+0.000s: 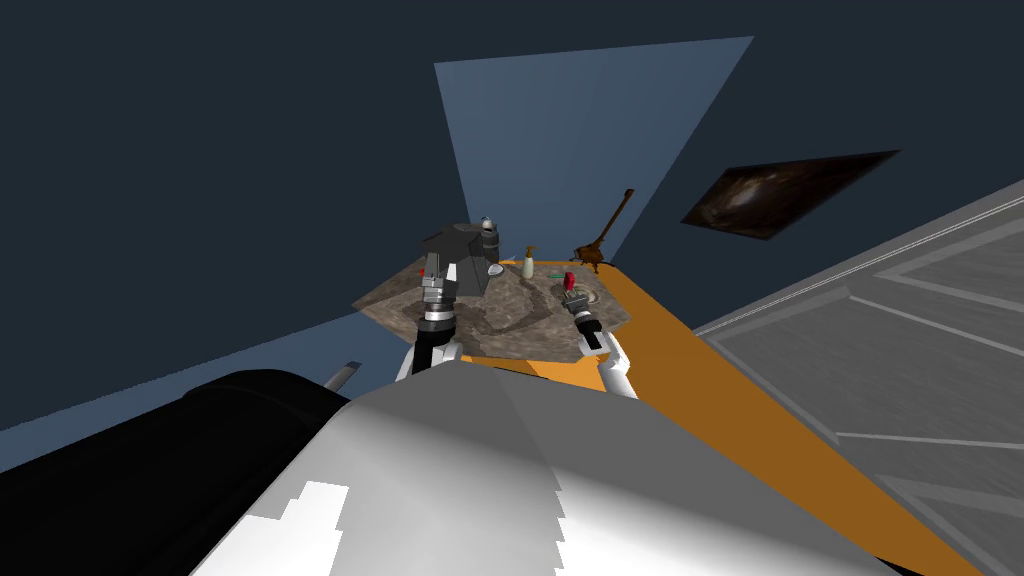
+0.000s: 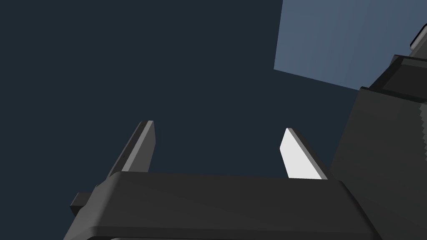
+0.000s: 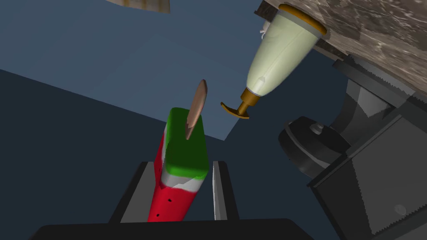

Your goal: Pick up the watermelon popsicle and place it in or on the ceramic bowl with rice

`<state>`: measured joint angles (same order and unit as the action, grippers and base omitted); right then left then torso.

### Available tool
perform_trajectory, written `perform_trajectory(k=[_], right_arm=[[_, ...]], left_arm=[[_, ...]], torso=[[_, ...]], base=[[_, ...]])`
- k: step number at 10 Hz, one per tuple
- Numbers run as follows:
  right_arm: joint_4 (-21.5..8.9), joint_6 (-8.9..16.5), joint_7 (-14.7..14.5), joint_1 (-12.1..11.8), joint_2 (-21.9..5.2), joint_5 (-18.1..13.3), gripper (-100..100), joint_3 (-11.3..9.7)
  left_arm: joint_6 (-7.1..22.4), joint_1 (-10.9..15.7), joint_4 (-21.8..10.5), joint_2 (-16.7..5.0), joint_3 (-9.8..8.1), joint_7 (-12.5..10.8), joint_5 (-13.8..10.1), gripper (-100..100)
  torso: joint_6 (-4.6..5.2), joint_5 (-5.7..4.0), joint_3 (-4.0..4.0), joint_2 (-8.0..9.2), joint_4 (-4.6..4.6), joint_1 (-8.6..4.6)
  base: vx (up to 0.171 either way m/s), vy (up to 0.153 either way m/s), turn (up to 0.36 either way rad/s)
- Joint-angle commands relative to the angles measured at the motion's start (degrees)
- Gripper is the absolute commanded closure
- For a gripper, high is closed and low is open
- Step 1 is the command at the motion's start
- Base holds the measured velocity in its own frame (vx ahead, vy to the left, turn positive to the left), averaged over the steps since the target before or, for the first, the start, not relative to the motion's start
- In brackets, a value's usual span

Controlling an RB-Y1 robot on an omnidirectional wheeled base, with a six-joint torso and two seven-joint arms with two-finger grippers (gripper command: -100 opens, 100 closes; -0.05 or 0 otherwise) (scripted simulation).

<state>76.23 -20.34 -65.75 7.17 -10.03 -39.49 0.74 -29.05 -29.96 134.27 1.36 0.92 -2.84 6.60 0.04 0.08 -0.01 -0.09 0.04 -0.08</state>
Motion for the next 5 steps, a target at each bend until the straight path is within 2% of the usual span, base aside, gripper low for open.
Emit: perform_trajectory(k=[1, 5], right_arm=[[-0.82, 1.12, 2.16, 0.81, -1.13, -0.79, 100, 0.33], [-2.48, 4.27, 7.57, 2.52, -4.29, -2.93, 100, 1.14]], left_arm=[[0.0, 0.0, 0.0, 0.0, 0.0, 0.0, 0.0, 0], [0.0, 0.0, 0.0, 0.0, 0.0, 0.0, 0.0, 0]], torso=[[0.0, 0.0, 0.0, 0.0, 0.0, 0.0], [0.01, 0.01, 0.03, 0.05, 0.02, 0.02]], base=[[0.028, -0.027, 0.02], [0.019, -0.028, 0.02]])
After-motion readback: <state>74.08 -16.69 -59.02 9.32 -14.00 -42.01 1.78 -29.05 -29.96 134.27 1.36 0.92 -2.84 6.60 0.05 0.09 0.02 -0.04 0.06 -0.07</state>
